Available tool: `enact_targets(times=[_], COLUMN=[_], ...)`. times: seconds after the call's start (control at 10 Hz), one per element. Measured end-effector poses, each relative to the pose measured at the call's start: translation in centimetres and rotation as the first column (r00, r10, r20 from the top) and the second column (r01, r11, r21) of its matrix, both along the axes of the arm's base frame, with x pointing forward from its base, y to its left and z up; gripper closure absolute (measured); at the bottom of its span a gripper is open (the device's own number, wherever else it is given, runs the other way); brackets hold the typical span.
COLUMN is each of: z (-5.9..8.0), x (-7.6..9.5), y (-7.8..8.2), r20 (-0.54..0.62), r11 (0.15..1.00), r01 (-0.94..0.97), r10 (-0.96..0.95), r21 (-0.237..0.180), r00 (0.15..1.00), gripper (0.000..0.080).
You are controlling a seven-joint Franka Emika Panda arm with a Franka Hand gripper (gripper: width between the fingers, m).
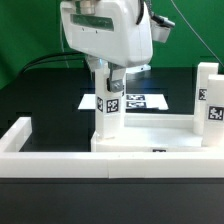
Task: Assemble desk
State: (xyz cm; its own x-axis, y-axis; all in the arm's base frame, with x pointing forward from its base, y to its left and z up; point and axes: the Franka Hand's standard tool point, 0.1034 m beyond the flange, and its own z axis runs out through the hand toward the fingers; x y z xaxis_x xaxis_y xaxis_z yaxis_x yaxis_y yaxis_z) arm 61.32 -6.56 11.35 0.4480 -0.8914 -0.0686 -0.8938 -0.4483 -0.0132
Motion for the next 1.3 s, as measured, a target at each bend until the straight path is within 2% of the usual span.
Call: enact_targets(times=[0.1, 0.2, 0.3, 0.6, 1.0, 1.2, 1.3], z=[0.01, 0.05, 0.08, 0.32, 0.25, 0.21, 0.15], x=[-0.05, -0.05, 0.02, 0.38, 0.32, 0.35, 0.38], y=[-0.08, -0.21, 0.04, 0.47, 0.29, -0.06, -0.12], r20=[0.001, 0.003, 0.008, 0.056, 0.058, 0.037, 0.030], r11=[0.997, 0.993, 0.982, 0.855, 0.716, 0.488, 0.402], r01=[-0.080, -0.116, -0.190, -0.518, -0.696, -0.869, -0.911], r10=[0.080, 0.116, 0.190, 0.519, 0.698, 0.873, 0.915], r21=[0.000, 0.001, -0.002, -0.036, -0.046, -0.075, -0.086], r00=[0.997, 0.993, 0.982, 0.853, 0.714, 0.487, 0.401], gripper=[0.0282, 0.0174, 0.0157, 0.0151, 0.0150, 0.0150, 0.0150])
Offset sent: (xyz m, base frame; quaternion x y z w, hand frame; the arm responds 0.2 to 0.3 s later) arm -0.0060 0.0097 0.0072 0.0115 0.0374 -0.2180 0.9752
